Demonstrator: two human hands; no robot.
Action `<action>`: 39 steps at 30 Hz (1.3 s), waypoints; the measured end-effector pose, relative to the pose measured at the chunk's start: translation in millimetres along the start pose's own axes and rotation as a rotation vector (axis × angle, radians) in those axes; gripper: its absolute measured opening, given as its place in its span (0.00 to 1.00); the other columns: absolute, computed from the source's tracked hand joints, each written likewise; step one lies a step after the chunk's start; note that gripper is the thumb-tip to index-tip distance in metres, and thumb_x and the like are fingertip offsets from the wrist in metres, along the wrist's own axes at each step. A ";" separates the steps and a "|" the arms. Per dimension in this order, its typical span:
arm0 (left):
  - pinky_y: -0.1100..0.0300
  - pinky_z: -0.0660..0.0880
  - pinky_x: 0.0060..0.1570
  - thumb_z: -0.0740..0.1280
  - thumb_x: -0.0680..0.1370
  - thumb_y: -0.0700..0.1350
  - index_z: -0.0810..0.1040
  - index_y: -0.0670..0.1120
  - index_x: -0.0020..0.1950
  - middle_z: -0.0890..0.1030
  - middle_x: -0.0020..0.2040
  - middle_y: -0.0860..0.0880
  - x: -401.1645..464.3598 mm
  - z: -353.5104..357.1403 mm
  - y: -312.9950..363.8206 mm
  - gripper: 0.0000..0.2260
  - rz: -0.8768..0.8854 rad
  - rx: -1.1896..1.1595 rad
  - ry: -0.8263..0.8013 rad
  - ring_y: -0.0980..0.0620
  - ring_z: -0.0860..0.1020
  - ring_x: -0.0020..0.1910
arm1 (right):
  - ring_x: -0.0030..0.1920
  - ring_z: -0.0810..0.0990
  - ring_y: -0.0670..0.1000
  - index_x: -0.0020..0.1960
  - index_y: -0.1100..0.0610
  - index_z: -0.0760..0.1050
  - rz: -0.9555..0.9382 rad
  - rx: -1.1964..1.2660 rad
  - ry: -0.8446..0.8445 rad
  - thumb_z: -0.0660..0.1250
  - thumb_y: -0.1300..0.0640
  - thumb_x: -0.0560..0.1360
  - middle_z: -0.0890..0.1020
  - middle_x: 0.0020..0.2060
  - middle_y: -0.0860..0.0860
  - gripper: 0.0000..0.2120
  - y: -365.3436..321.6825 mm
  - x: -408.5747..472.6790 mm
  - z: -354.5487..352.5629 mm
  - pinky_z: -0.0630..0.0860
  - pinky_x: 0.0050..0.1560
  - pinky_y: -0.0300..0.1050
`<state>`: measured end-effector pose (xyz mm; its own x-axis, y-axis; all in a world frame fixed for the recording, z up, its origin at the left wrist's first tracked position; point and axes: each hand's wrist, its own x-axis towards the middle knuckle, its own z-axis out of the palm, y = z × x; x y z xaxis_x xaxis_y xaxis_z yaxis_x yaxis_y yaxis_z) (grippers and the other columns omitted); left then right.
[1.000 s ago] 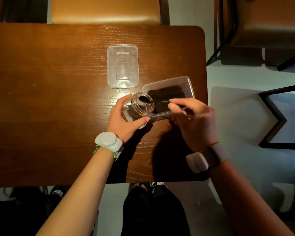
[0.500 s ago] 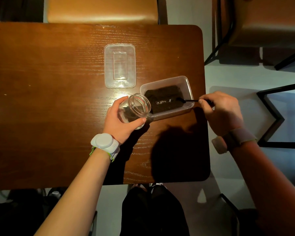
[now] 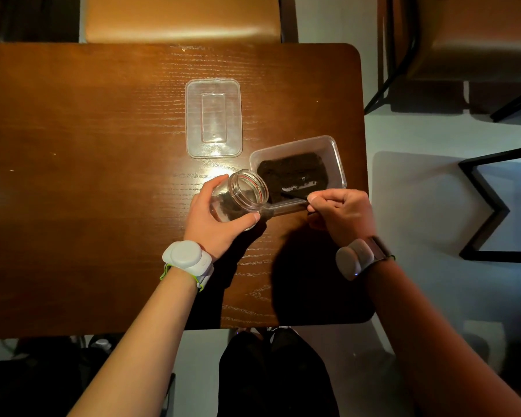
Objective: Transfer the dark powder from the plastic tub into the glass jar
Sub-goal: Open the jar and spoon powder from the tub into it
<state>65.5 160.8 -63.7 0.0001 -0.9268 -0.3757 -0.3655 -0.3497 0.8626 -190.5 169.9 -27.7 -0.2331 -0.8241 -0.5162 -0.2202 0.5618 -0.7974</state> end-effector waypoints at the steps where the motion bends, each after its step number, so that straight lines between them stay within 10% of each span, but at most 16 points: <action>1: 0.51 0.74 0.69 0.82 0.61 0.61 0.74 0.60 0.71 0.79 0.68 0.53 -0.1 -0.4 0.4 0.39 0.001 -0.007 0.003 0.52 0.77 0.68 | 0.44 0.88 0.51 0.53 0.59 0.86 0.027 0.041 0.002 0.74 0.58 0.78 0.88 0.42 0.53 0.06 0.5 -1.4 2.7 0.86 0.49 0.51; 6: 0.63 0.71 0.63 0.81 0.61 0.62 0.74 0.59 0.71 0.79 0.68 0.54 -1.4 -2.3 3.5 0.40 0.008 -0.007 -0.003 0.53 0.76 0.67 | 0.47 0.88 0.53 0.57 0.63 0.84 0.095 0.170 -0.003 0.72 0.60 0.79 0.88 0.46 0.55 0.09 0.1 -4.9 3.6 0.85 0.49 0.45; 21: 0.49 0.75 0.70 0.81 0.61 0.63 0.74 0.59 0.72 0.79 0.68 0.54 0.3 -0.7 5.0 0.41 0.009 0.011 0.000 0.51 0.76 0.68 | 0.42 0.87 0.48 0.52 0.54 0.85 0.220 0.363 0.043 0.70 0.56 0.81 0.88 0.44 0.53 0.05 -1.6 -9.5 -13.2 0.84 0.49 0.48; 31: 0.66 0.71 0.62 0.80 0.60 0.63 0.74 0.59 0.72 0.79 0.68 0.54 2.6 6.5 10.4 0.41 0.021 -0.005 0.001 0.54 0.77 0.67 | 0.43 0.88 0.49 0.53 0.59 0.84 0.127 0.314 -0.067 0.71 0.59 0.79 0.88 0.41 0.50 0.06 -23.7 -34.8 3.4 0.83 0.41 0.41; 39: 0.57 0.75 0.66 0.81 0.59 0.61 0.74 0.61 0.70 0.79 0.67 0.52 1.9 6.6 6.4 0.39 0.027 0.003 0.001 0.52 0.78 0.66 | 0.43 0.83 0.48 0.57 0.57 0.85 -0.696 -0.463 0.068 0.66 0.52 0.81 0.86 0.45 0.52 0.13 -24.3 -42.9 23.5 0.80 0.42 0.43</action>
<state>57.0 157.7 -61.2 -0.0091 -0.9359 -0.3522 -0.3677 -0.3244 0.8715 -152.8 189.9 6.5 0.0466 -0.9958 0.0784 -0.6984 -0.0886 -0.7102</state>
